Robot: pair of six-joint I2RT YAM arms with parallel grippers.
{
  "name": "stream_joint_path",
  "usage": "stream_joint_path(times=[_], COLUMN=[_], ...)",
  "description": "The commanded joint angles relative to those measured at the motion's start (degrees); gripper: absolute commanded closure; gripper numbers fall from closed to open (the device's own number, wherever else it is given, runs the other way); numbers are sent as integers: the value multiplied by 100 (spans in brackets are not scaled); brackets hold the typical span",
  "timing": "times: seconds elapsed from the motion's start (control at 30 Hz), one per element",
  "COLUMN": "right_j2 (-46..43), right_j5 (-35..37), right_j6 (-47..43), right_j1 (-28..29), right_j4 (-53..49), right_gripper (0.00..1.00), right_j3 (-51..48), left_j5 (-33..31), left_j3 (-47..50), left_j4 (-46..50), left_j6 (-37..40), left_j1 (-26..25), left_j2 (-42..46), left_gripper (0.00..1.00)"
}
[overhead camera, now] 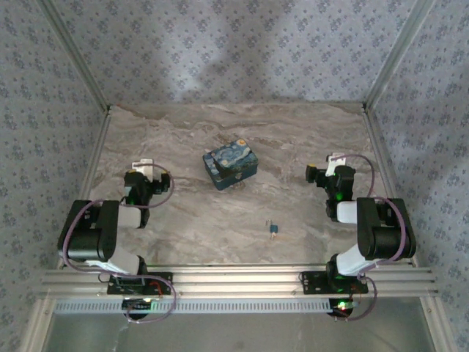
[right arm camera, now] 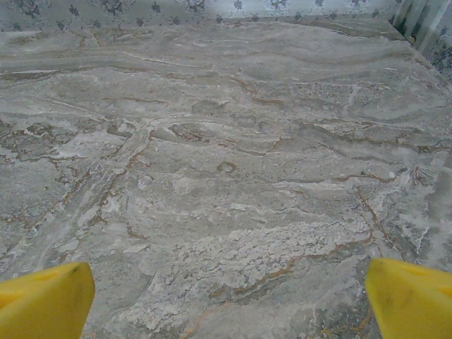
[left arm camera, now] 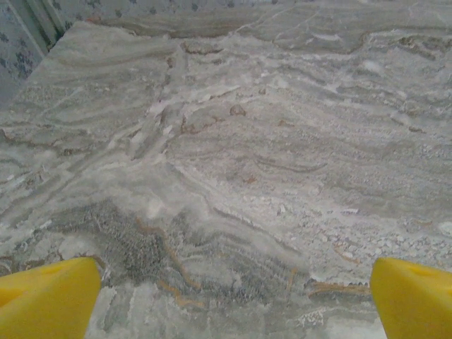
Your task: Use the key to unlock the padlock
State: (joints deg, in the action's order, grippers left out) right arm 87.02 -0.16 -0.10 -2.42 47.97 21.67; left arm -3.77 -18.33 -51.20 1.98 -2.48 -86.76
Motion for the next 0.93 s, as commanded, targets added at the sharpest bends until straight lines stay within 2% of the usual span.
stream_joint_path(times=[0.0,0.17,0.9], right_j2=[35,34,34], right_j5=[98,79,106], right_j6=[-118,-111,-131], right_j1=[35,30,38], right_j4=[-94,-94,-103], right_gripper=[0,0,0], right_j3=[57,57,57], left_j5=[202,599,597], left_j3=[-181,-554,-558], left_j4=[-101,498,515], left_j6=[43,-324,-317], left_j1=[107,501,503], left_j2=[-49,-104,-106], left_gripper=[2,2,2])
